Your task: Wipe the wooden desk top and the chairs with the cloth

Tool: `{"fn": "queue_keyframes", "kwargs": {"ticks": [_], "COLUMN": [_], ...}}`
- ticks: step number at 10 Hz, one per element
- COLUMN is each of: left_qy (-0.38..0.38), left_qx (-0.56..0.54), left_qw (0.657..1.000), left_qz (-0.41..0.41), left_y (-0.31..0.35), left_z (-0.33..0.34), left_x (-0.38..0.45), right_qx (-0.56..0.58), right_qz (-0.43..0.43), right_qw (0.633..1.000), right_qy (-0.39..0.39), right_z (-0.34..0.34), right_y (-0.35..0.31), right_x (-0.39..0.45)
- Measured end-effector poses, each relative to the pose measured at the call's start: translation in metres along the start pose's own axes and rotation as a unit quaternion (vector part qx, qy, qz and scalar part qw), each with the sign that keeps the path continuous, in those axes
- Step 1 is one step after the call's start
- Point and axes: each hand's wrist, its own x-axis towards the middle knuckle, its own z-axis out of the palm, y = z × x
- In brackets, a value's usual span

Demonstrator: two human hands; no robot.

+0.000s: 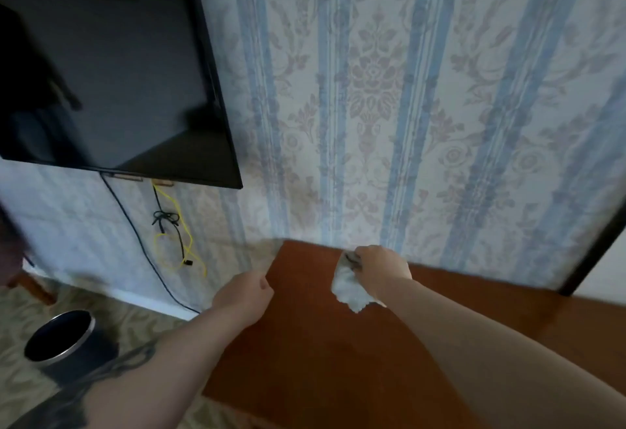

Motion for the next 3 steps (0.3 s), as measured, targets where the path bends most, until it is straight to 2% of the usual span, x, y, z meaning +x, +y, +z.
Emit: {"fn": "queue_keyframes", "kwargs": {"ticks": [1,2,3], "left_qy": [-0.012,-0.027,-0.022], "left_qx": [0.022,0.046,0.056], "left_qw": [1.0,0.998,0.997], "left_qz": [0.016,0.028,0.048], "left_y": [-0.008,-0.007,0.008], "left_z": [-0.017,-0.028,-0.031], "left_x": [0.045,0.081,0.104], "right_qx": [-0.01,-0.003,0.024], "right_qz": [-0.013,0.006,0.048], "right_qw": [1.0,0.995,0.993], "right_qy": [-0.022,-0.097,-0.101], "right_z": [-0.003,0.006,0.013], "right_y": [-0.027,-0.04,-0.027], "right_x": [0.036,0.046,0.052]}}
